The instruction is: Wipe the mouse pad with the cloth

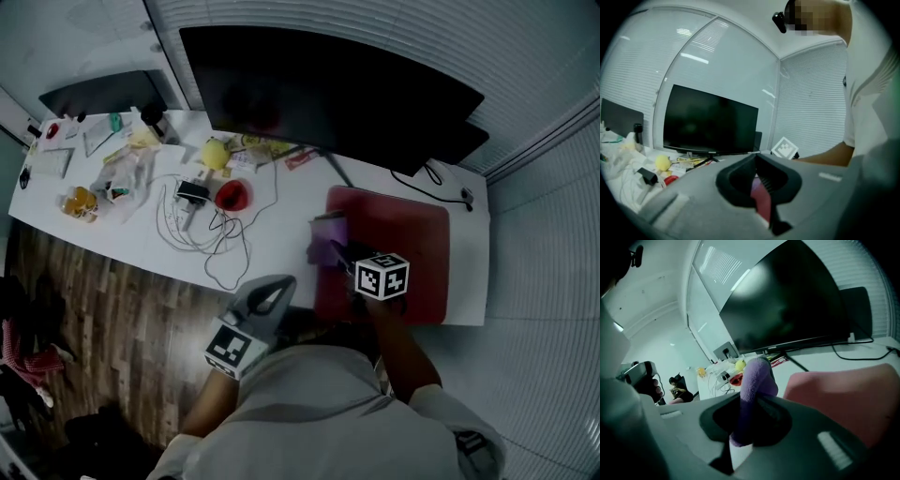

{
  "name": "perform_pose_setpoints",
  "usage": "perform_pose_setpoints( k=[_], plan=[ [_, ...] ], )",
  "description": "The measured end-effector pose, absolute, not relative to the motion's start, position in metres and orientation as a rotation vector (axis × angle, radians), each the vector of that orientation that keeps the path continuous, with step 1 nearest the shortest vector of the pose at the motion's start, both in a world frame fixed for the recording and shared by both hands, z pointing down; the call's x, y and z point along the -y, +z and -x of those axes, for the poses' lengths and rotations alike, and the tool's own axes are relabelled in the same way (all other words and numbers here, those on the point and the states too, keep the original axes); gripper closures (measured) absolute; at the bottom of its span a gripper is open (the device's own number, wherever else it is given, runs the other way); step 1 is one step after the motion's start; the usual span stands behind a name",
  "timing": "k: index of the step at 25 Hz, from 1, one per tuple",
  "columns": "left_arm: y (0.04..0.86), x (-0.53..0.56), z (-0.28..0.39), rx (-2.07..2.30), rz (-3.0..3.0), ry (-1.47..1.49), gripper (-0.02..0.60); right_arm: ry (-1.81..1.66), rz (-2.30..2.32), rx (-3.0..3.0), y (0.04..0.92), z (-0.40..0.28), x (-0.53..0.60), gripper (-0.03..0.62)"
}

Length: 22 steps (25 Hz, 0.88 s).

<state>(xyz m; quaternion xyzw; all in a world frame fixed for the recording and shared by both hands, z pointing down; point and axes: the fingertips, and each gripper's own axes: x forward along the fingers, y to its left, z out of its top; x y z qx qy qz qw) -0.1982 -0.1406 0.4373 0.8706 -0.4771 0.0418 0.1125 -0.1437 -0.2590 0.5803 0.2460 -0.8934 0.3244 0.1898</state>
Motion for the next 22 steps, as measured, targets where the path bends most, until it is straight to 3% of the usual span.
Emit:
perform_pose_setpoints(
  k=[4,8,22],
  plan=[
    [0.443,0.124,0.235,1.439,-2.521,0.136,0.578,0.861,-0.644,2.457,0.608,0.189,0.244,0.543],
    [0.449,0.120,0.242,1.418,-2.514,0.150,0.578,0.794,-0.739,2.351,0.639,0.183,0.252,0.543],
    [0.447,0.151,0.137,1.315,-2.586,0.199,0.578,0.890,-1.070,2.186,0.669,0.014,0.302,0.543]
  ],
)
